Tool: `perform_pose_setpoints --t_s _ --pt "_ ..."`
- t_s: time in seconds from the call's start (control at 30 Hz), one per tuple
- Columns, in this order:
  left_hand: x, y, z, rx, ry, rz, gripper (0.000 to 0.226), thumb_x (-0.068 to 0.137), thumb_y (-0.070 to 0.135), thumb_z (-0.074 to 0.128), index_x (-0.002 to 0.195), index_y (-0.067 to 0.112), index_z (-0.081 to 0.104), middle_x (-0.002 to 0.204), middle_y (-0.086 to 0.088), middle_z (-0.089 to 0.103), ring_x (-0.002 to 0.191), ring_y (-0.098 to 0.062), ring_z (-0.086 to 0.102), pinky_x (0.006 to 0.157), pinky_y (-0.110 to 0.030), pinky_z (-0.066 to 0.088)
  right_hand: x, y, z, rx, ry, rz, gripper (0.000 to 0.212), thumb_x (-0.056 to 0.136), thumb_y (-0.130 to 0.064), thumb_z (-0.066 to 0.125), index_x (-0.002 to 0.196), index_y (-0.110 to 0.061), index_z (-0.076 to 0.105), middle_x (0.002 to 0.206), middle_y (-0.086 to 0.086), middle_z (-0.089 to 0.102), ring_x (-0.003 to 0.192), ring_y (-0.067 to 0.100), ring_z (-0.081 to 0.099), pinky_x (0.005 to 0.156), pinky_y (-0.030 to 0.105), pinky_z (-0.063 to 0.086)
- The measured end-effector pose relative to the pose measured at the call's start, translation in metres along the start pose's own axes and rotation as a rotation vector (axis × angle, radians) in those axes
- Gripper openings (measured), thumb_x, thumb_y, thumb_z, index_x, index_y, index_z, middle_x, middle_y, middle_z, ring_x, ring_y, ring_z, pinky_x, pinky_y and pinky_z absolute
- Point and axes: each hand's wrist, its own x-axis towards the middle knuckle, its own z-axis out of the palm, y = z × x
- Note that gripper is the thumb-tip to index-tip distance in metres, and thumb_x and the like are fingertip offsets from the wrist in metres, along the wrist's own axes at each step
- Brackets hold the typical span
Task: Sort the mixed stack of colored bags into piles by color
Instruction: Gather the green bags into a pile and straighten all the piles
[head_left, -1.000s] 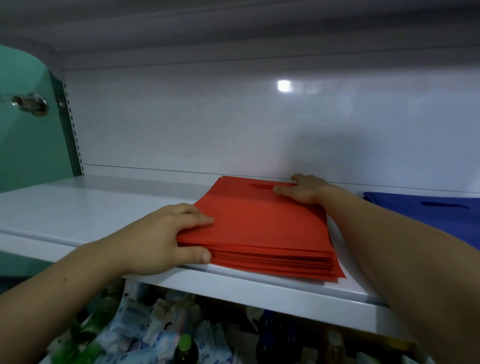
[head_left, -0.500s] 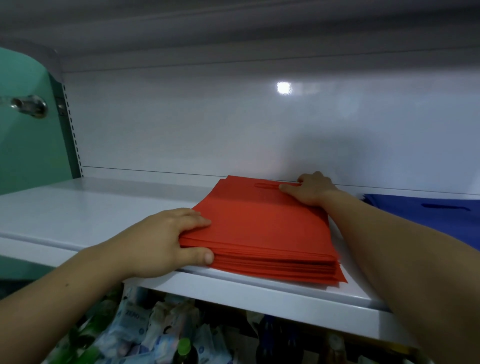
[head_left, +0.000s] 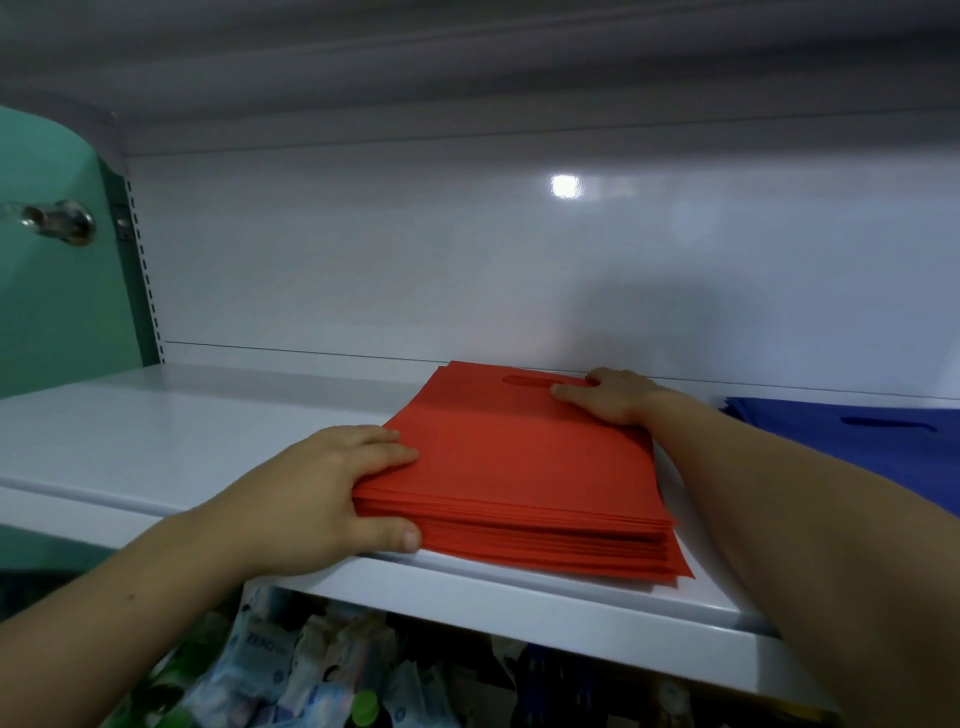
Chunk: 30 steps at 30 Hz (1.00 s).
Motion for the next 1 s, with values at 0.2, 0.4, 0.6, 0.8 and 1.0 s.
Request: perform_pose_setpoints --t_s 0.2,0.4,0.6,0.8,1.0 --pt "-0.001 -0.002 0.0 0.075 0.013 0.027 0.12 0.039 0.102 0.024 0.144 0.043 0.026 0.15 0.023 0.022 0.132 0.004 0.022 0.109 -0.016 0.017 0.0 0.003 -0.002 -0.006 0.03 -0.025 0.096 0.072 -0.083 0.046 0.143 -0.02 0.041 0.146 0.007 0.044 0.13 0.027 0.045 0.106 0.036 0.037" --pt "-0.002 -0.001 -0.001 0.082 0.009 0.042 0.114 0.043 0.097 0.028 0.143 0.043 0.029 0.148 0.024 0.025 0.132 0.004 0.026 0.107 -0.013 0.017 -0.001 -0.002 -0.003 -0.084 -0.04 0.008 0.099 0.067 -0.089 0.039 0.135 -0.018 0.051 0.14 0.007 0.051 0.124 0.027 0.051 0.102 0.037 0.04" --pt "-0.004 0.0 0.0 0.103 0.006 0.053 0.119 0.04 0.101 0.017 0.144 0.044 0.026 0.15 0.024 0.023 0.132 0.007 0.021 0.108 -0.014 0.014 -0.009 -0.007 -0.004 -0.134 0.043 0.024 0.103 0.066 -0.091 0.037 0.139 -0.019 0.048 0.14 0.011 0.048 0.123 0.032 0.05 0.1 0.04 0.043" --pt "-0.003 -0.005 0.001 -0.026 0.025 0.106 0.111 0.046 0.102 0.021 0.14 0.043 0.032 0.129 0.036 0.031 0.113 0.02 0.028 0.098 -0.004 0.022 -0.008 -0.009 -0.002 -0.142 0.004 0.0 0.093 0.076 -0.083 0.04 0.143 -0.018 0.042 0.145 0.011 0.043 0.128 0.031 0.046 0.104 0.039 0.04" --pt "-0.003 -0.006 0.009 -0.026 0.104 0.108 0.113 0.048 0.101 0.013 0.138 0.037 0.041 0.12 0.029 0.033 0.111 0.01 0.03 0.093 -0.005 0.023 -0.01 -0.011 0.002 -0.143 0.1 0.031 0.094 0.075 -0.083 0.037 0.143 -0.017 0.042 0.142 0.015 0.039 0.131 0.036 0.036 0.107 0.043 0.037"
